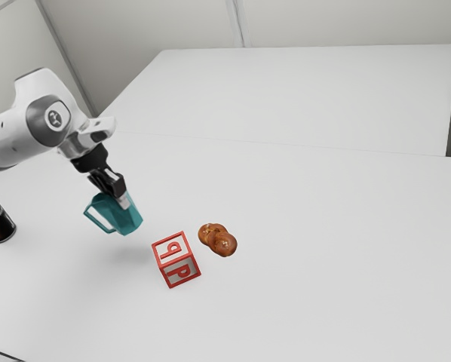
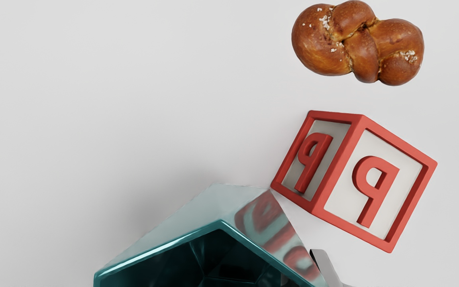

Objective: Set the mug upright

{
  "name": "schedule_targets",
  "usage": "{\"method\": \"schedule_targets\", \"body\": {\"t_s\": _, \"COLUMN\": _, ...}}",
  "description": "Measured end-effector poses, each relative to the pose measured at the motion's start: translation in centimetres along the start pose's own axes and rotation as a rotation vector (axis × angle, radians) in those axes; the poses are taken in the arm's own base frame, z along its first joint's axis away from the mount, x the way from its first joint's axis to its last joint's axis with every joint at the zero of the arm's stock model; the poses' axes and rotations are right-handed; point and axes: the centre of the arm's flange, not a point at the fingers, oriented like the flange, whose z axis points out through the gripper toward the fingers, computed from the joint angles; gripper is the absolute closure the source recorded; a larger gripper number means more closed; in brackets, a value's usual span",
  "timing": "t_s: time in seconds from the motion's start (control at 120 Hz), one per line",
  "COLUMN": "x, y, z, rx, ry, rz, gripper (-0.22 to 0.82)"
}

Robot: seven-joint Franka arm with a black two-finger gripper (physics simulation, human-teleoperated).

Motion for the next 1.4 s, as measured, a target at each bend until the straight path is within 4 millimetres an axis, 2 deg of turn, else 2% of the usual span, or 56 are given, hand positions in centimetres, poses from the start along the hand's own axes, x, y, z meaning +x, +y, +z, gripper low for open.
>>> {"method": "schedule_targets", "body": {"t_s": 0.258, "x": 2.0, "y": 2.8, "z": 0.4, "rx": 0.152, "ry": -0.021, "rz": -0.013, "gripper": 0.78}}
{"method": "schedule_targets", "body": {"t_s": 0.575, "x": 3.2, "y": 4.4, "z": 2.3, "rx": 0.271, "ry": 0.029, "rz": -0.045, "gripper": 0.78}}
{"method": "schedule_targets", "body": {"t_s": 1.4, "x": 4.9, "y": 3.4, "z": 9.2, "rx": 0.265, "ry": 0.002, "rz": -0.173, "gripper": 0.78}}
